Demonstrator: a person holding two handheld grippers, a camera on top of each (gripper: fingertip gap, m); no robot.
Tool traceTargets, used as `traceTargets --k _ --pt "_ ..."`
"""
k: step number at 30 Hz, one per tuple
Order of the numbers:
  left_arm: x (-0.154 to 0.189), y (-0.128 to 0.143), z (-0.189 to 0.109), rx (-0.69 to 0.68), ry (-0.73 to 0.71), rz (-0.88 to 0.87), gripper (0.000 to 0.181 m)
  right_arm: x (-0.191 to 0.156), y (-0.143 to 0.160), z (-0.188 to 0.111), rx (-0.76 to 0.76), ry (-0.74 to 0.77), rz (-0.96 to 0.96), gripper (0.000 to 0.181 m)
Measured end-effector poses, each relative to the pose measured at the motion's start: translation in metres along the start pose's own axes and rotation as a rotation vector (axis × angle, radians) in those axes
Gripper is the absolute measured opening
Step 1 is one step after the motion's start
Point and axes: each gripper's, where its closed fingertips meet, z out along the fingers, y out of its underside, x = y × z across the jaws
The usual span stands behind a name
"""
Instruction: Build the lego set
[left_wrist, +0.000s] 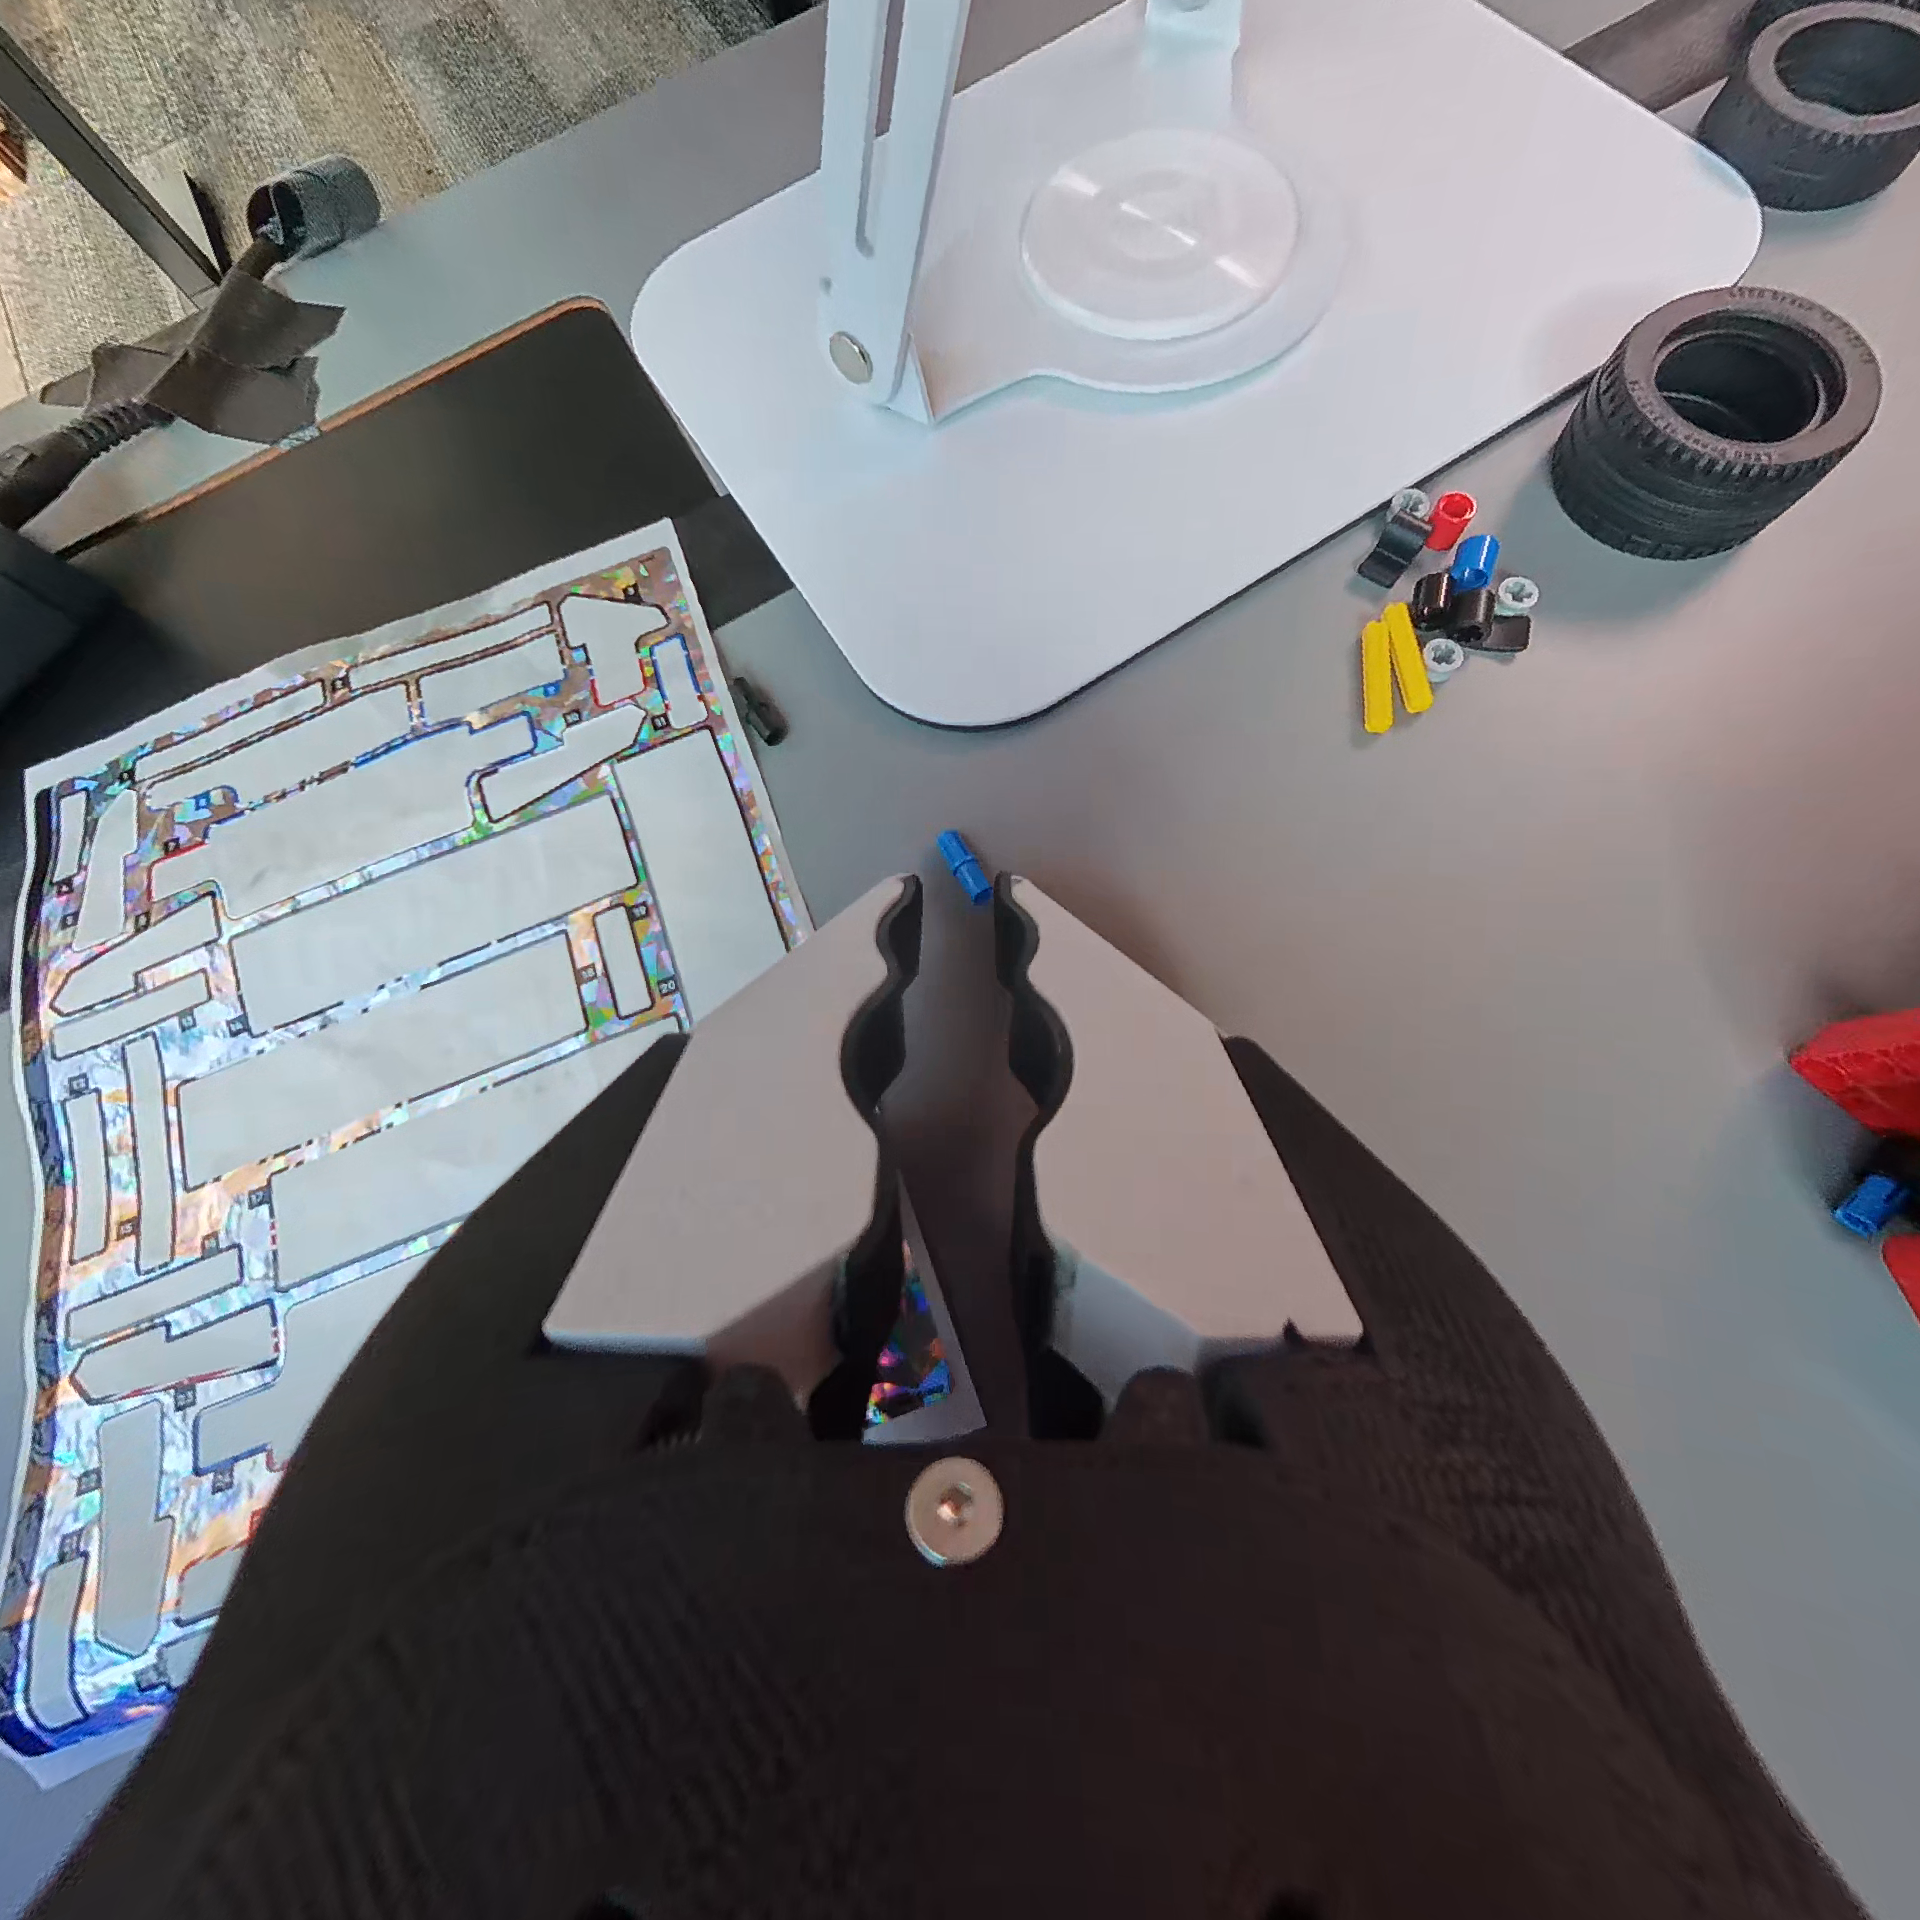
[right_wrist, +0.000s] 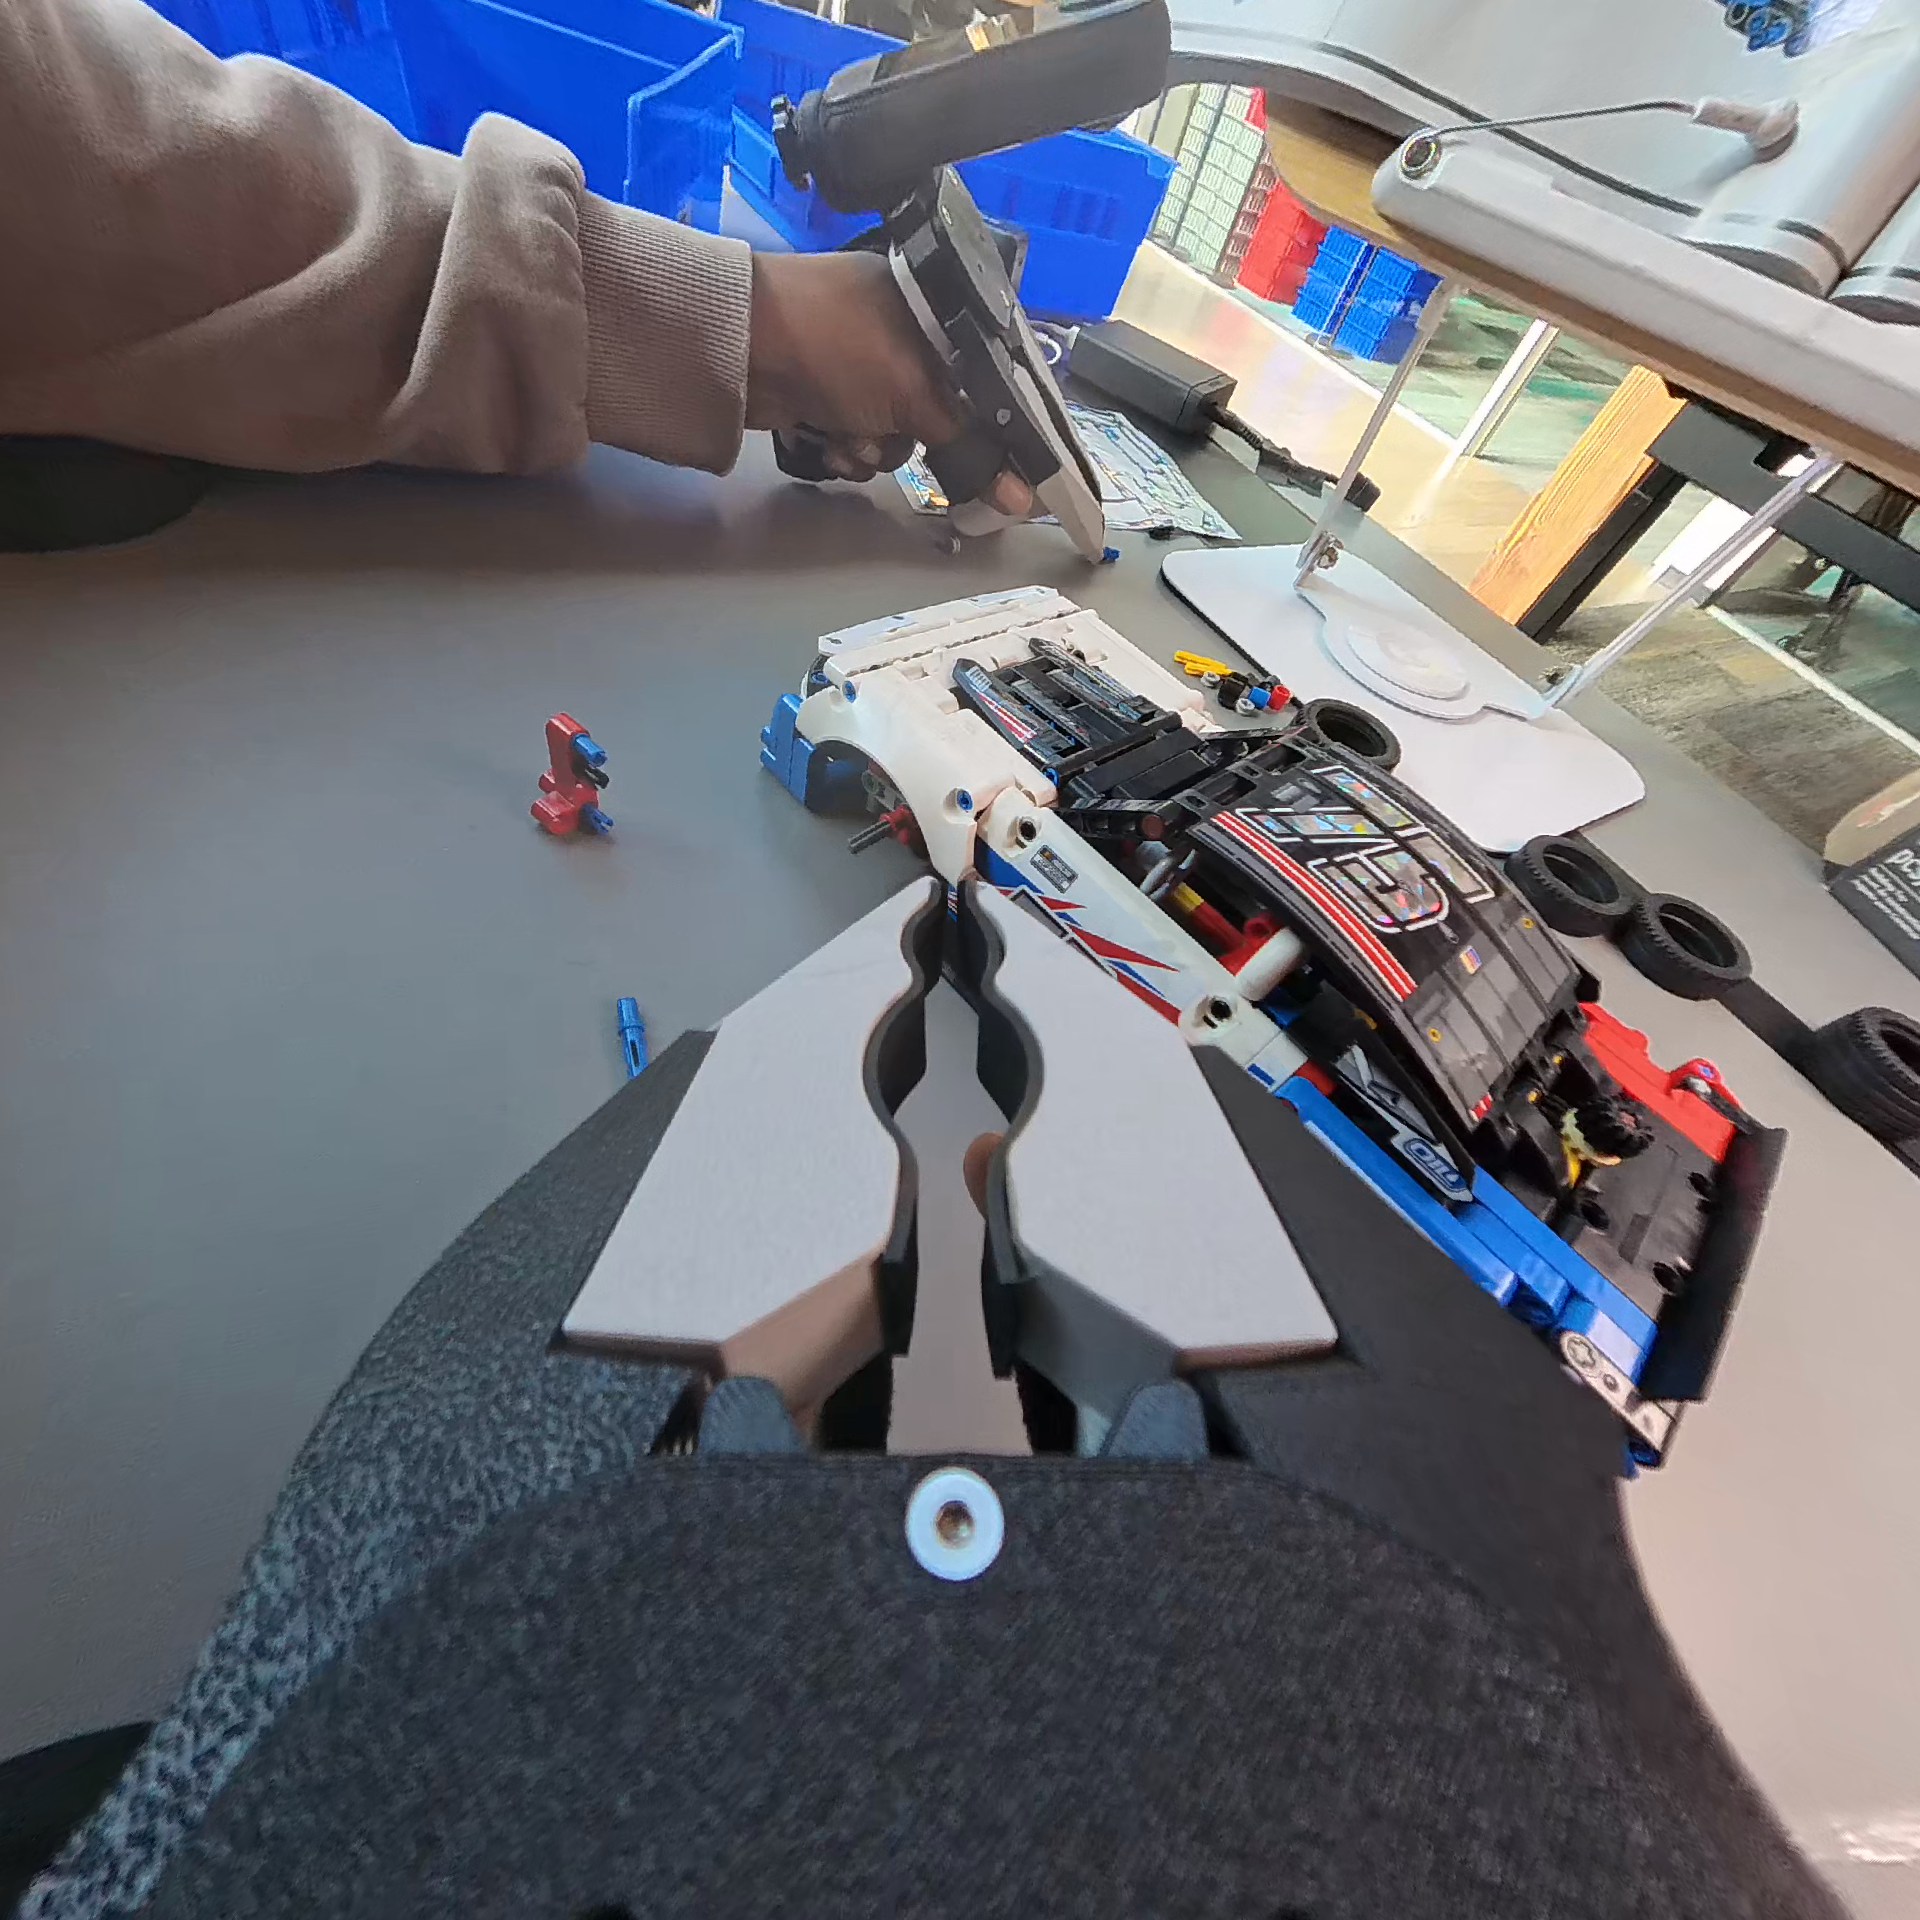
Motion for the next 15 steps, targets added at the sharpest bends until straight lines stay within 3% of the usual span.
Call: traceTargets --k 15 --pt "0.001 -0.002 0.002 -0.002 0.0 0.1 0.001 0.013 0.01 0.005 -0.01 0.053 0.031 0.0"
